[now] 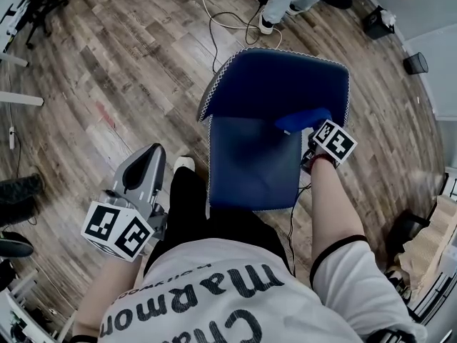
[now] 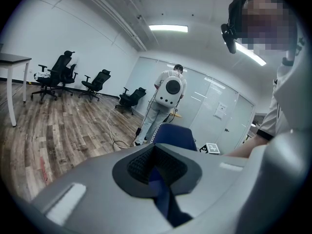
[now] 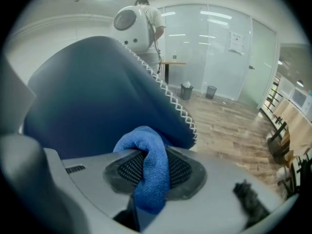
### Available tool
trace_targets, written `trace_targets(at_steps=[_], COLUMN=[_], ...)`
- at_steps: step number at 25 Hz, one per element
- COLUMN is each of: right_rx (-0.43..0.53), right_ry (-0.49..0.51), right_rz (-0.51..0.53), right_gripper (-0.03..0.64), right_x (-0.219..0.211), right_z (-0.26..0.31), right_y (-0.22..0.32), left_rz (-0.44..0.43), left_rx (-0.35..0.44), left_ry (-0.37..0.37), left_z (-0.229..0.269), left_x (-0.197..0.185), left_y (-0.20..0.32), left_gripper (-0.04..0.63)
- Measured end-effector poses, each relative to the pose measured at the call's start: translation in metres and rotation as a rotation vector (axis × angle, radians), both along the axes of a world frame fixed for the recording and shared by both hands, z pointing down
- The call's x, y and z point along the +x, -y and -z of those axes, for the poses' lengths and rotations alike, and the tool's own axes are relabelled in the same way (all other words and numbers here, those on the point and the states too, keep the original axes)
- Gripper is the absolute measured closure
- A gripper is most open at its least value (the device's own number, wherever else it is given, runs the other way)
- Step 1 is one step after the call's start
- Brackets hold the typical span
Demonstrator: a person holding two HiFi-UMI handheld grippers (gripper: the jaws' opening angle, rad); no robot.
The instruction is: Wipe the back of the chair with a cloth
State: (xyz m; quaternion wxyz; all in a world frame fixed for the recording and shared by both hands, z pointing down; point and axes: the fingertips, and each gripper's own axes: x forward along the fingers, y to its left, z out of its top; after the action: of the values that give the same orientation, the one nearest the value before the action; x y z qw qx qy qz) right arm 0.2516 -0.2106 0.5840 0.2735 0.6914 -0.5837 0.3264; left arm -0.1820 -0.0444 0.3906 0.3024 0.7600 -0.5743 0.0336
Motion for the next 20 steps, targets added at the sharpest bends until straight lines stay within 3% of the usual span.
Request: trace_targets(at_steps=[3, 6, 9, 15, 20], right_rx=[0.018, 0.044, 0.041, -0.012, -0.018], right_ry=[0.012, 0.06, 0.122, 0.186, 0.22], right_rz=[-0.019, 0.05, 0.167, 0.513, 0.613], right_gripper=[0.503, 0.507, 0.509, 0.509, 0.509], right_x=[0.001, -0.033, -0.095, -0.226, -0.283], right_z=[0.0, -0.004, -0.017, -0.037, -0.052], right_y=[-0.005, -0.016, -0.036, -0.068, -0.081], left_rz=[0.003, -0.009, -0.022, -0.014, 0.011], left_rx=[-0.004, -0.018, -0.026, -0.037, -0.059], left_ry=[-0.005, -0.02, -0.039, -0.066, -0.095], left_z=[-0.004, -0.013, -0.022, -0.036, -0.066], left_x=[-0.001, 0.004, 0.011, 0.01, 0.001], left_y=[-0.003, -0.007, -0.009, -0.004, -0.006], left_gripper=[0.586, 0.586, 0.586, 0.586, 0.586])
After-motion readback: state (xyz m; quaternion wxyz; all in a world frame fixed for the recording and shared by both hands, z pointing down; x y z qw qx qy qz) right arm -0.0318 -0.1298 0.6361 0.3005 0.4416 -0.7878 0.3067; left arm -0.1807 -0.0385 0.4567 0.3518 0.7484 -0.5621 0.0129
